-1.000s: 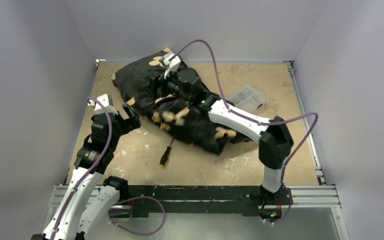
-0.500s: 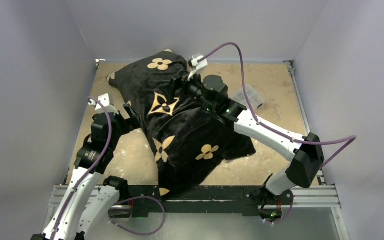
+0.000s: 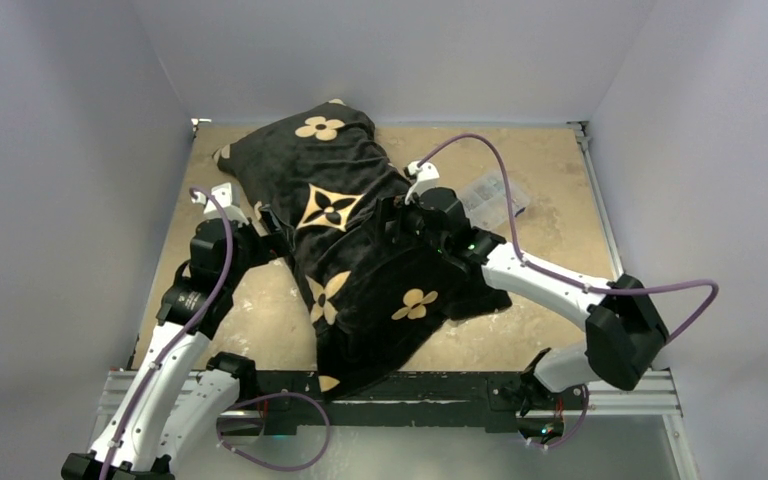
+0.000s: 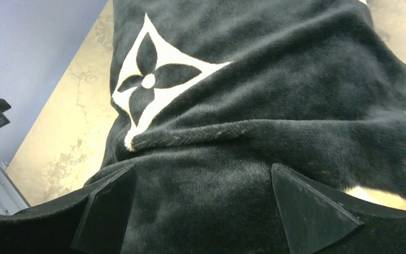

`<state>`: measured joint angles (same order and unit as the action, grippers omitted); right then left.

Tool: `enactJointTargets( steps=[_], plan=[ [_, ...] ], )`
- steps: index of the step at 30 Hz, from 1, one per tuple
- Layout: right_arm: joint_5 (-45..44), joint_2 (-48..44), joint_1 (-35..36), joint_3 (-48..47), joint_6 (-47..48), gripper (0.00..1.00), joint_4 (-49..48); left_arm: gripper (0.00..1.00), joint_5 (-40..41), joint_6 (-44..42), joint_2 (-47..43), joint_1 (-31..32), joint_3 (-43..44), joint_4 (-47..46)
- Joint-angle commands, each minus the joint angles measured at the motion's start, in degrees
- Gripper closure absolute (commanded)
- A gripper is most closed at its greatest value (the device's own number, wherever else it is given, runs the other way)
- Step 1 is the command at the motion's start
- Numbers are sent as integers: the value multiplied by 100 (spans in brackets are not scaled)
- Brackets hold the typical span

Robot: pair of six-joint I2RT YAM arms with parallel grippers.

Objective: Remove the pillowcase from the pillow

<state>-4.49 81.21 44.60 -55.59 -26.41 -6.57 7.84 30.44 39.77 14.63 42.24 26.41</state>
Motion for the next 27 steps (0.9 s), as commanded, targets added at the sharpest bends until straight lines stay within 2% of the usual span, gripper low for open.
enactJointTargets(
  steps=[1, 2, 4, 6, 9, 11, 13, 17, 20, 23, 27],
  plan=[
    [182, 558, 16, -86, 54, 1, -531, 1, -261, -36, -22, -57, -53, -319],
    [148, 761, -3, -136, 95, 2, -631, 1, -294, -51, -24, -57, -65, -324],
    [114, 1150, -62, -254, 180, 11, -894, 1, -338, -64, -30, -57, -75, -335],
    [136, 1507, -159, -442, 267, 29, -1071, 1, -347, -71, -39, -57, -75, -340],
    [155, 2075, -262, -869, 445, 65, -1230, 1, -372, -73, -52, -57, -81, -351],
    [185, 2384, -305, -1225, 549, 76, -1283, 1, -416, -72, -57, -57, -105, -387],
    [98, 2680, -332, -1649, 679, 81, -1321, 1, -483, -64, -57, -57, -127, -428],
    [-211, 3224, -502, -2504, 918, 85, -1331, 1, -629, -86, -53, -57, -176, -492],
    [-380, 3397, -600, -2915, 964, 82, -1071, 1, -703, -98, -27, -57, -195, -530],
    [-420, 2947, -598, -2659, 932, 70, -1160, 1, -908, -103, 33, -57, -245, -613],
    [-568, 2166, -598, -2159, 794, 42, -1098, 1, -1158, -63, 103, -57, -294, -744]
  ],
)
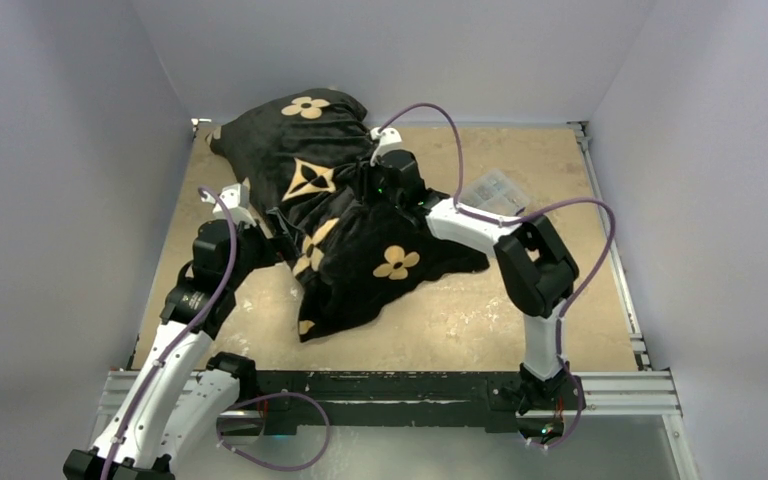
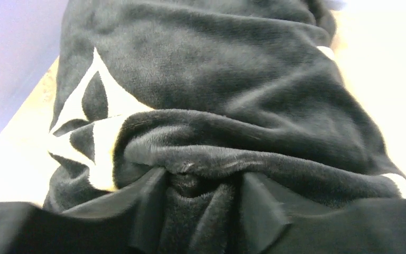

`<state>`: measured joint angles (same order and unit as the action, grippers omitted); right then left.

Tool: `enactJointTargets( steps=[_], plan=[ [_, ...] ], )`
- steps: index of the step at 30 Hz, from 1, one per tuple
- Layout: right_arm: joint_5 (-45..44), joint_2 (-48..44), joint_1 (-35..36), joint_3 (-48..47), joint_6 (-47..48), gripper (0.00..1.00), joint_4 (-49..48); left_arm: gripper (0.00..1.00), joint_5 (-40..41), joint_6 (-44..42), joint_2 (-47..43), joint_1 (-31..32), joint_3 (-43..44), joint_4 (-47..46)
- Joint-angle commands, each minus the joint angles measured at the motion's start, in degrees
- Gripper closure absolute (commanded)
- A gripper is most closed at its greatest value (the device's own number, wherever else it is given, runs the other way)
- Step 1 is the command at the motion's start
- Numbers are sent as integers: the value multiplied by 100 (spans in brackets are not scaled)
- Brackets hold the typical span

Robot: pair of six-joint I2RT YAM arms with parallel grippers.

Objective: Remove the pillowcase from the pillow

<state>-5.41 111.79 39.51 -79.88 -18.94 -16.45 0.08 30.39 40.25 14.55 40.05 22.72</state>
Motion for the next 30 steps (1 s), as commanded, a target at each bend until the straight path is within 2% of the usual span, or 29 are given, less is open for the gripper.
enactJointTargets(
  steps=[1, 3, 4, 9, 18, 25, 30],
  plan=[
    [-563, -1100, -77, 399, 44, 35, -68, 1, -424, -52, 78, -48, -76, -386],
    [-528, -1519, -57, 672, 16, 22, 20, 1, -501, -61, 144, -57, -60, -387],
    [-504, -1712, -43, 821, -5, 18, 72, 1, -553, -109, 206, -57, -42, -369],
    [-412, -2635, 121, 1598, -134, 12, 397, 1, -681, -542, 743, -57, 337, 45],
    [-282, -3658, 632, 2425, -490, 12, 941, 1, -1081, -683, 1206, -57, 578, -9],
    [-452, -3211, 953, 2104, -567, 15, 1102, 1, -930, -1045, 1526, -44, 1066, 457],
    [-647, -2798, 1008, 1936, -617, 18, 1228, 1, -758, -1062, 1438, -40, 834, 297]
  ],
)
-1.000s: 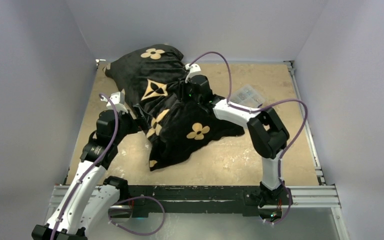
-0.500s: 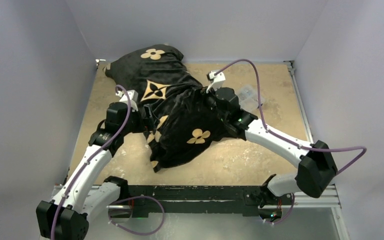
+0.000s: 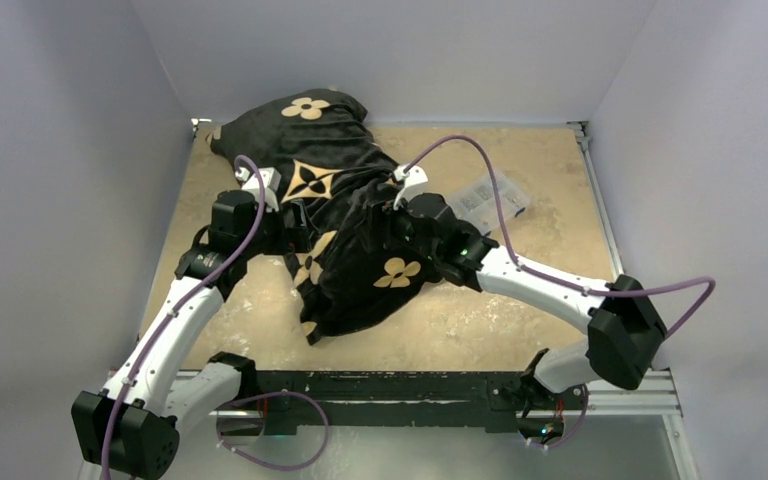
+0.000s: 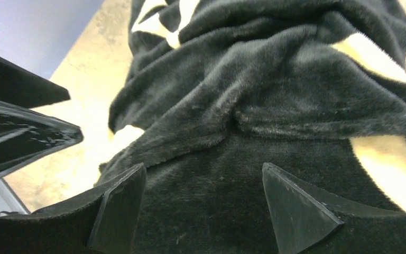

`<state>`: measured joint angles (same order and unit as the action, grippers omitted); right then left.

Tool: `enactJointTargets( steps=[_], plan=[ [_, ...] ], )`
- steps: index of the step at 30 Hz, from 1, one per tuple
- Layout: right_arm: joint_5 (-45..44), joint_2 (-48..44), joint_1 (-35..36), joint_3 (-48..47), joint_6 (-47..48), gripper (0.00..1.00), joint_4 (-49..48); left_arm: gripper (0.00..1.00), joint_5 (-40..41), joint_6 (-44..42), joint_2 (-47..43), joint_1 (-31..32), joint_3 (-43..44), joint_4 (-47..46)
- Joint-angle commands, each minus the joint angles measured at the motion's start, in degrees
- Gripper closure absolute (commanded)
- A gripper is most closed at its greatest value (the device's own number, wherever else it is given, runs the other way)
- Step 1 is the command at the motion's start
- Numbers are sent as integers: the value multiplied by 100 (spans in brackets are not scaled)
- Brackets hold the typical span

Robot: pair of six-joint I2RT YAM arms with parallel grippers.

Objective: Remove the pillowcase from the pillow

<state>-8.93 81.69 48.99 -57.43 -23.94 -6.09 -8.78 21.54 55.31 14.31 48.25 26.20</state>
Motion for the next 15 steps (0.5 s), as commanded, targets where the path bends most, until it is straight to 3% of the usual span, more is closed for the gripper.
enactJointTargets(
  steps=[1, 9, 11, 15],
  plan=[
    [-309, 283, 78, -332, -119, 19, 209, 1, 126, -181, -72, -15, -40, -79],
    [-277, 741, 192, -486, -163, 26, 81, 1, -28, -194, -20, -20, -106, -124],
    [-351, 856, 213, -541, -207, 37, 117, 1, -65, -184, -28, -16, -136, -139],
    [-572, 804, 258, -531, -362, 72, 329, 1, -112, -194, -20, -15, -151, -141]
  ],
)
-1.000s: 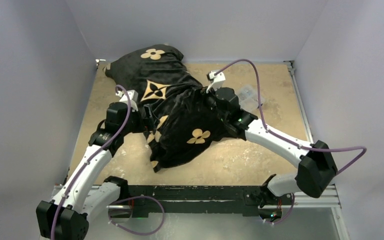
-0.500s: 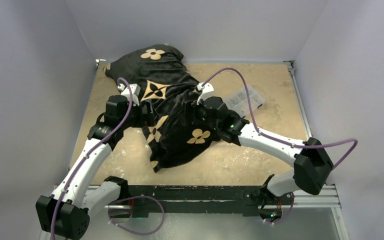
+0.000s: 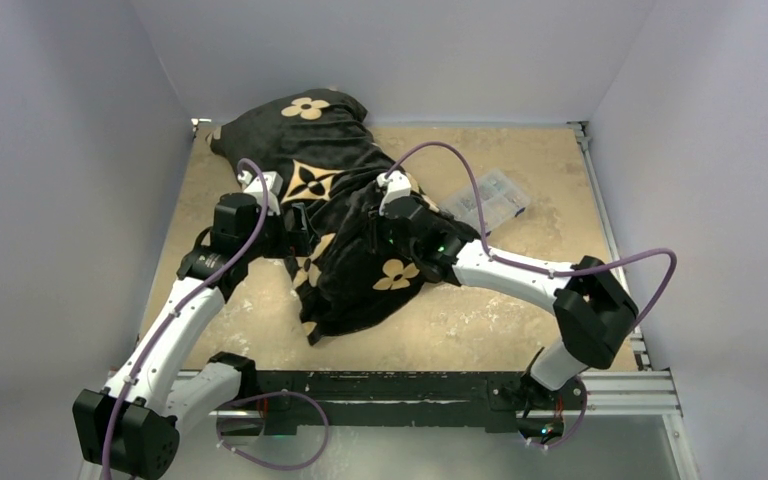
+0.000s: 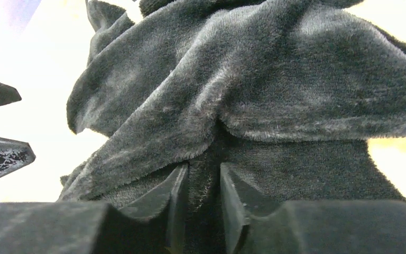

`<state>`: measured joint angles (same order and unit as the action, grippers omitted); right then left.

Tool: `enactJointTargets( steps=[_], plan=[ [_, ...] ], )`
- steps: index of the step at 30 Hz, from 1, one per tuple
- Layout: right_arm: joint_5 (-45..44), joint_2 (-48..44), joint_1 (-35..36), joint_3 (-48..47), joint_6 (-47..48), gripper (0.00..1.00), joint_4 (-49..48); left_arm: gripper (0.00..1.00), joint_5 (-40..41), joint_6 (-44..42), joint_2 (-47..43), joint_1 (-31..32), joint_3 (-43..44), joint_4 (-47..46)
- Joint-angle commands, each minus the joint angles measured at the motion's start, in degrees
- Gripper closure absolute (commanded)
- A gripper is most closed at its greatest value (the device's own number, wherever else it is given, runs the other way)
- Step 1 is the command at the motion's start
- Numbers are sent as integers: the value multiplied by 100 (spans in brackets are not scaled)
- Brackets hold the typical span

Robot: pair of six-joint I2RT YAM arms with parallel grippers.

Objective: Remove the pillowcase from the pillow

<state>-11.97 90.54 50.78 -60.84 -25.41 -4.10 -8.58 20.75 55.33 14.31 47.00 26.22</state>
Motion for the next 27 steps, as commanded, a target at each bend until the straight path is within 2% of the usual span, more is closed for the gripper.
enactJointTargets(
  steps=[1, 3, 7, 9, 15, 19, 27],
  plan=[
    [-305, -158, 87, -158, -266, 78, 206, 1, -154, -109, -22, -15, -26, -152],
    [-349, -410, 102, -49, -407, 88, 285, 1, -173, -80, -15, -3, -33, -168],
    [-41, -960, 115, 441, -647, 94, 172, 1, -109, 18, 73, 93, 35, -167],
    [164, -1193, 120, 753, -829, 100, 37, 1, -84, 56, 165, 220, 124, -125],
    [660, -1838, 133, 1743, -1365, 100, -528, 1, 533, 136, 515, 1092, 592, 34],
    [865, -2288, 133, 2237, -1612, 100, -796, 1, 620, 232, 948, 1498, 965, 49],
    [683, -2682, 133, 2414, -1678, 100, -865, 1, 1480, 192, 1726, 2515, 1520, 170]
  ],
)
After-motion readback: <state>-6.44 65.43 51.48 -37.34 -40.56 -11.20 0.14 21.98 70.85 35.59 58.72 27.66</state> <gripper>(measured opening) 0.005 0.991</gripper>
